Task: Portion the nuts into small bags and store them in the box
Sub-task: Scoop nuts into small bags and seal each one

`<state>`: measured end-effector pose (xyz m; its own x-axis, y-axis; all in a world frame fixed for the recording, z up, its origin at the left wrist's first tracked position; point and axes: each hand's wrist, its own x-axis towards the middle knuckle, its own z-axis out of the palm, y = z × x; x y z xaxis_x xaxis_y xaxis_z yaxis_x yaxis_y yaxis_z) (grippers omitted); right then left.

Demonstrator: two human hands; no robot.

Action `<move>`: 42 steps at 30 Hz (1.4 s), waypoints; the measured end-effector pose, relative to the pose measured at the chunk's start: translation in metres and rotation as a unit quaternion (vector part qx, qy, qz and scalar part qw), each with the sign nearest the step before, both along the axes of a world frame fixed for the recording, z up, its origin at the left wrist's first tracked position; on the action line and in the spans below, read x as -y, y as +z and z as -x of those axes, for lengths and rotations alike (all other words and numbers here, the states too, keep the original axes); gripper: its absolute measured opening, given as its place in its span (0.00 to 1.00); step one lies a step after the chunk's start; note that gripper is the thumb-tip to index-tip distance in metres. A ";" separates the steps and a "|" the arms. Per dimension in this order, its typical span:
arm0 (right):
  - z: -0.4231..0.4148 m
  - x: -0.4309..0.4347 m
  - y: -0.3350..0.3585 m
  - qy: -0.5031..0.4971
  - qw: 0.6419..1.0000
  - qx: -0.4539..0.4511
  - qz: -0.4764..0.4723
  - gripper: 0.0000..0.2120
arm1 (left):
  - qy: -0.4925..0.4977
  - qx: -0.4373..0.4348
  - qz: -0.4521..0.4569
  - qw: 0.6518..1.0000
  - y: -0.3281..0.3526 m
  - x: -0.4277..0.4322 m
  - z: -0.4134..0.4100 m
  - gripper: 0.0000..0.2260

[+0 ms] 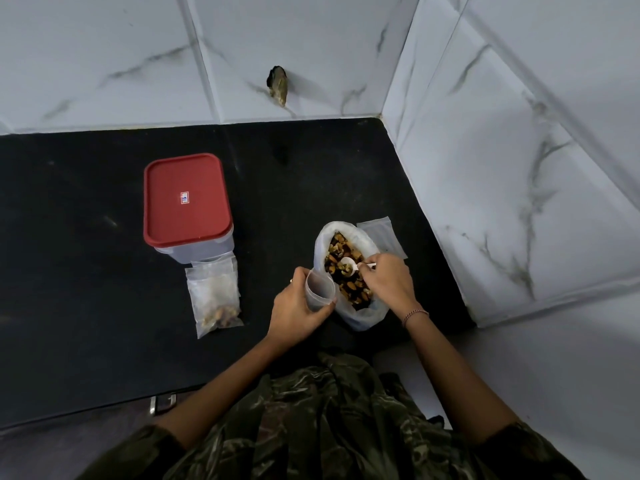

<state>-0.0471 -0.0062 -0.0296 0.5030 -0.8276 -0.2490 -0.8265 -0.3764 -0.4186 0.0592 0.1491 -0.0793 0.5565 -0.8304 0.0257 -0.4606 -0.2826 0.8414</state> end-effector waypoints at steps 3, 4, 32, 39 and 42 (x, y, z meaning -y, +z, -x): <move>-0.001 0.002 -0.002 -0.037 0.998 0.024 -0.042 0.14 | -0.009 -0.020 0.002 1.000 0.000 -0.002 -0.002 0.21; 0.000 0.003 -0.003 -0.048 0.997 0.032 -0.054 0.14 | -0.012 -0.025 0.004 1.000 0.000 -0.003 -0.002 0.21; 0.015 -0.013 0.008 -0.319 0.803 0.326 -0.384 0.10 | 0.004 -0.012 0.034 0.999 0.009 -0.007 -0.013 0.24; 0.010 -0.033 0.038 -0.251 0.826 0.339 -0.374 0.06 | 0.016 0.022 0.042 0.999 0.019 0.006 -0.024 0.21; 0.001 -0.045 0.049 -0.191 0.866 0.321 -0.333 0.04 | 0.027 0.038 0.043 0.998 0.022 0.011 -0.028 0.22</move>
<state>-0.0482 0.0386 0.0194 0.4363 -0.7445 -0.5054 -0.3533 0.3748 -0.8571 0.0875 0.1377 -0.0572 0.5944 -0.7919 0.1397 -0.5097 -0.2367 0.8271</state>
